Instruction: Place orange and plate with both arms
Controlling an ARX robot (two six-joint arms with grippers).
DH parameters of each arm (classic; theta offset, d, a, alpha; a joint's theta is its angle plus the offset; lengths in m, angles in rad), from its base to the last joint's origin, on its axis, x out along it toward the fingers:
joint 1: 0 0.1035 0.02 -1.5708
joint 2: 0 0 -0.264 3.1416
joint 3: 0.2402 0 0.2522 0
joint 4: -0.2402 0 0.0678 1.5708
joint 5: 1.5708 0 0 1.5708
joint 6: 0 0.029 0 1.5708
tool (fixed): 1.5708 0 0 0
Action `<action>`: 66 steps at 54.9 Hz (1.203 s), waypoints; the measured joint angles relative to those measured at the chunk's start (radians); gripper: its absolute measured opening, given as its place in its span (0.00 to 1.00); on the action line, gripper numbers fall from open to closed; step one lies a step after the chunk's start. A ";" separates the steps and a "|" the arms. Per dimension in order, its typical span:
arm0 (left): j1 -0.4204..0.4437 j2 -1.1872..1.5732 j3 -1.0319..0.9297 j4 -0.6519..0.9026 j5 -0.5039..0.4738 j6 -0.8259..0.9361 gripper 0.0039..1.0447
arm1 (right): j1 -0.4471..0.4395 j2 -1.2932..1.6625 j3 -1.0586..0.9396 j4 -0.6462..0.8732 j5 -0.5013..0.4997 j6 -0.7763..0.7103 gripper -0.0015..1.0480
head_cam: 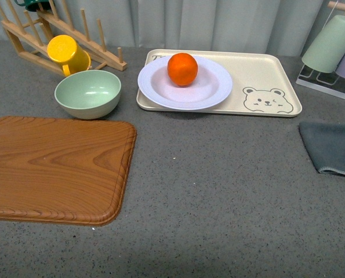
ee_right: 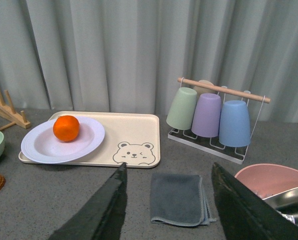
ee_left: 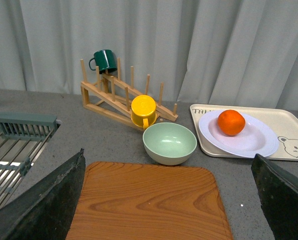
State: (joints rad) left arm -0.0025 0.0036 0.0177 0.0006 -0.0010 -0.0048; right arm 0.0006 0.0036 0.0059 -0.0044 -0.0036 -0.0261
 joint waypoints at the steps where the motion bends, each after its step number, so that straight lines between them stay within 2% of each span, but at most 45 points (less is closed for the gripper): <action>1: 0.000 0.000 0.000 0.000 0.000 0.000 0.94 | 0.000 0.000 0.000 0.000 0.000 0.002 0.34; 11: 0.000 0.000 0.000 0.000 0.000 0.000 0.94 | 0.000 0.000 0.000 0.000 0.000 0.009 0.02; 19: 0.000 0.000 0.000 0.000 0.000 0.000 0.94 | 0.000 0.000 0.000 0.000 0.000 0.012 0.01; 22: 0.000 0.000 0.000 0.000 0.000 0.000 0.94 | 0.000 0.000 0.000 0.000 0.000 0.013 0.09; 29: 0.000 0.000 0.000 0.000 0.000 0.000 0.94 | 0.000 0.000 0.000 0.000 -0.001 0.013 0.34; 36: 0.000 0.000 0.000 0.000 0.000 0.000 0.94 | 0.000 0.000 0.000 0.000 0.000 0.013 0.53; 38: 0.000 0.000 0.000 0.000 0.000 0.000 0.94 | 0.000 0.000 0.000 0.000 0.000 0.013 0.63; 41: 0.000 0.000 0.000 0.000 0.000 0.000 0.94 | 0.000 0.000 0.000 0.000 0.000 0.013 0.73; 47: 0.000 0.000 0.000 0.000 0.000 0.000 0.94 | 0.000 0.000 0.000 0.000 0.000 0.013 0.90; 49: 0.000 0.000 0.000 0.000 0.000 0.000 0.94 | 0.000 0.000 0.000 0.000 -0.001 0.014 0.93; 53: 0.000 0.000 0.000 0.000 0.000 0.000 0.94 | 0.000 0.000 0.000 0.000 0.000 0.015 0.91; 66: 0.000 0.000 0.000 0.000 0.000 0.000 0.94 | 0.000 0.000 0.000 0.000 0.000 0.015 0.91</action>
State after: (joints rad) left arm -0.0025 0.0036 0.0177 0.0006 -0.0013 -0.0048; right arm 0.0006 0.0036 0.0059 -0.0044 -0.0040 -0.0109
